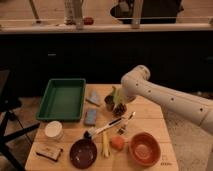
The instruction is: Stack cups into tray
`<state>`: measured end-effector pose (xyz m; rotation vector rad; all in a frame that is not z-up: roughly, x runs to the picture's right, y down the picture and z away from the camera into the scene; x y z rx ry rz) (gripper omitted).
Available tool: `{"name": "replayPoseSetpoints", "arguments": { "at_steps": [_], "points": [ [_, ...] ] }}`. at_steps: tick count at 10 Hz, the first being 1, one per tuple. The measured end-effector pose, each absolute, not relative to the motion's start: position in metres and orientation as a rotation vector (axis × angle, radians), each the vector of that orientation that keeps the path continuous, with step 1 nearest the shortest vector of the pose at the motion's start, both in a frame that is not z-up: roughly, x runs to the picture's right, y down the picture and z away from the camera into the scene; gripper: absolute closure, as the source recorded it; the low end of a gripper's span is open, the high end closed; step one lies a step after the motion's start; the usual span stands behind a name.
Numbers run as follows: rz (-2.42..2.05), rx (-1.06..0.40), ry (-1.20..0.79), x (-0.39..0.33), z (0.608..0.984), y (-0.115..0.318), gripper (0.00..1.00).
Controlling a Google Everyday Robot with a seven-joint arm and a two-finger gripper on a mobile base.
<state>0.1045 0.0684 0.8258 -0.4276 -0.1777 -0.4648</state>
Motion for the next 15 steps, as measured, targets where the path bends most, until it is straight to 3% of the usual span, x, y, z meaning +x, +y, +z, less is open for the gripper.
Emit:
{"name": "replayPoseSetpoints", "arguments": {
  "at_steps": [15],
  "points": [
    [-0.723,-0.457,-0.063,0.057,0.818,0.041,1.00]
  ]
}}
